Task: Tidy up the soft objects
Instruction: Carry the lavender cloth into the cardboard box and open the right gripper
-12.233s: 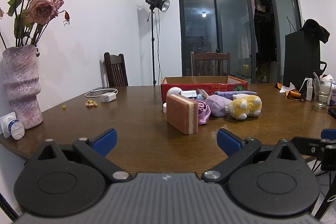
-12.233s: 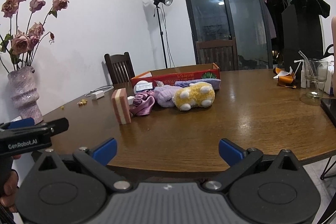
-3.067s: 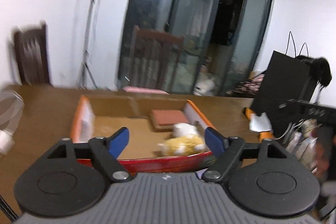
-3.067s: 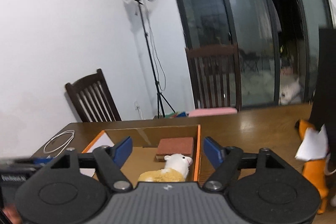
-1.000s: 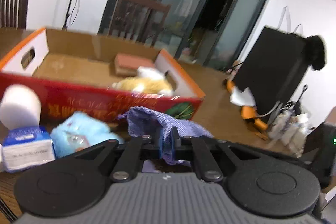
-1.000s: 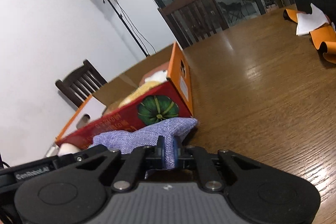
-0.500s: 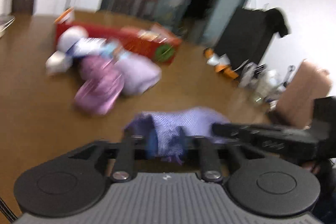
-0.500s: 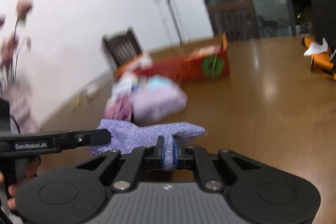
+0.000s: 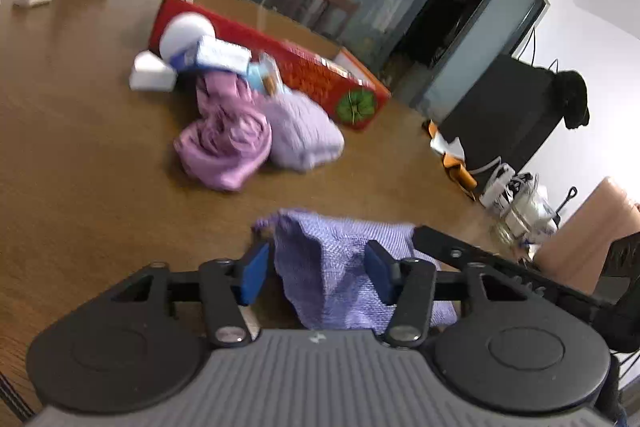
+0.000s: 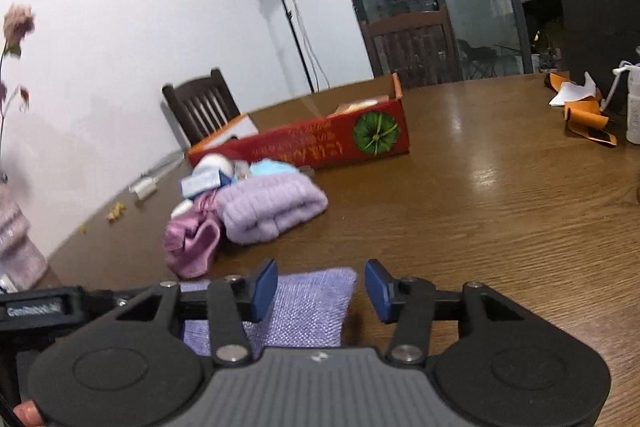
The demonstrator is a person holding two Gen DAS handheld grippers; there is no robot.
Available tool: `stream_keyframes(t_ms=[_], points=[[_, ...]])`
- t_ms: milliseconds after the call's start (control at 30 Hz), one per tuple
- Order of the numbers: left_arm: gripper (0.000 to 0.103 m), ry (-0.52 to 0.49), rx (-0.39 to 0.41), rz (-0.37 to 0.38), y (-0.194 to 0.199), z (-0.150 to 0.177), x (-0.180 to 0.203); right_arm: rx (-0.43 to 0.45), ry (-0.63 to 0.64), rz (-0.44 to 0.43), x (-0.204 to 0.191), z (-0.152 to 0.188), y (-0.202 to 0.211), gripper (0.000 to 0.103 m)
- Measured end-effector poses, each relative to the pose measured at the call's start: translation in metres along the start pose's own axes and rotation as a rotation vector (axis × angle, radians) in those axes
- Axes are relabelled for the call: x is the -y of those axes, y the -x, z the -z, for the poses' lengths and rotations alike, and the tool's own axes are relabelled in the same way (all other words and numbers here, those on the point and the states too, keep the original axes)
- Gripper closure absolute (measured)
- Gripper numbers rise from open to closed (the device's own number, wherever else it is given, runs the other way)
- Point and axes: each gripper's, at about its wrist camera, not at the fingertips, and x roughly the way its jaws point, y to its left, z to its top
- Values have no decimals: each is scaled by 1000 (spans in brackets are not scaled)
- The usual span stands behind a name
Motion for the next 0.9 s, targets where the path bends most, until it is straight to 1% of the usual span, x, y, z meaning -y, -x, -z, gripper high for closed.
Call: stream_keyframes(t_ms=[33,133,200,233,267,300,333,367,400,433,500,567,600,633,700,767,800,900], points=[[52,10,3,16,-1,2,0,-6,25,17,-4,3,-4,55],[52,10,8,18,-3,7,1,-11,106,90,-12,10,-6,56],[52,4,12,20,-4,8,3,-29,130,103,-15,13,-6,60],[54,8,9,28,-4,8,2,-43,140,112,-16,14,-7,61],[57,16,1,44,-3,8,2,-55,150,119,-17,16,-8,65],[62,26,-4,55,-4,8,1,-57,163,119,-18,18,-9,68],[66,37,-7,72,-4,8,0,-54,182,126,-21,20,-9,69],[78,37,-6,94,-4,8,1,-54,200,126,-23,21,-9,75],[83,33,-6,107,-4,8,2,-56,208,109,-25,21,-9,87],[87,25,0,104,-2,7,4,-57,216,106,-28,22,-9,89],[91,-12,15,94,2,5,9,-48,248,127,-33,21,-9,99],[91,-43,36,100,7,-3,14,-41,205,86,-31,13,-6,99],[91,-47,43,115,10,-10,14,-26,187,61,-31,6,-4,99],[91,-51,58,138,11,-23,13,-7,186,45,-32,-1,-2,99],[91,-66,85,151,10,-54,9,37,207,14,-38,-25,-3,99],[91,-82,100,141,2,-94,4,69,208,-31,-40,-57,-13,99],[92,-96,107,133,-4,-116,2,79,200,-67,-40,-77,-22,99],[92,-152,112,73,-30,-178,-2,88,174,-144,-46,-138,-65,99]])
